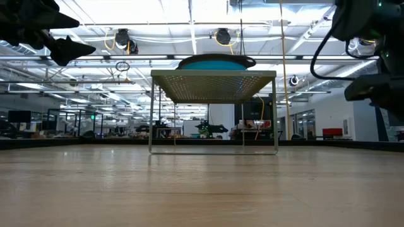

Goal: Pick & Place Fruit
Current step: Put the kitchen knife on the shelf

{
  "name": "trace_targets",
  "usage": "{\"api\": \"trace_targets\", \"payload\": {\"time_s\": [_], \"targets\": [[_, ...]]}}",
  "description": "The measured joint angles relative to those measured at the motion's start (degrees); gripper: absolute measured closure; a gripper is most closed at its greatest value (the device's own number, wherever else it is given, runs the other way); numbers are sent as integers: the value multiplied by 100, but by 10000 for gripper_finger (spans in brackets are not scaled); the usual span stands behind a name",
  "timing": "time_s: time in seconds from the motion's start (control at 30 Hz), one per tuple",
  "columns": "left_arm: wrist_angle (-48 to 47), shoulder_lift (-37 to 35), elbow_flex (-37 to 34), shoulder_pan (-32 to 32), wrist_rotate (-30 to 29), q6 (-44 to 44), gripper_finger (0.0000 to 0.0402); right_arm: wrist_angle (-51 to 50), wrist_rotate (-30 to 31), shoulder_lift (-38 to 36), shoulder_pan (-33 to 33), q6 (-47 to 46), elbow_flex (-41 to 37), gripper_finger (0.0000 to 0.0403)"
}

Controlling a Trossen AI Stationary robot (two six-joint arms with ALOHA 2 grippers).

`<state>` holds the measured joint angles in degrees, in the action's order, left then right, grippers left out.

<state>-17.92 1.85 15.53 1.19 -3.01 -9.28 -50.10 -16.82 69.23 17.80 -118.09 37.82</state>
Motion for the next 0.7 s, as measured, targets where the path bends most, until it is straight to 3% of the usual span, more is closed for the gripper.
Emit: {"api": "trace_targets", "payload": {"time_s": [0.43,0.7], "targets": [[-2,0,0,0,-2,-54,9,1530,-8,-12,152,-579,-767,176],[-2,-2,0,1,-6,-32,9,1715,-21,-13,501,-1262,-829,182]]}}
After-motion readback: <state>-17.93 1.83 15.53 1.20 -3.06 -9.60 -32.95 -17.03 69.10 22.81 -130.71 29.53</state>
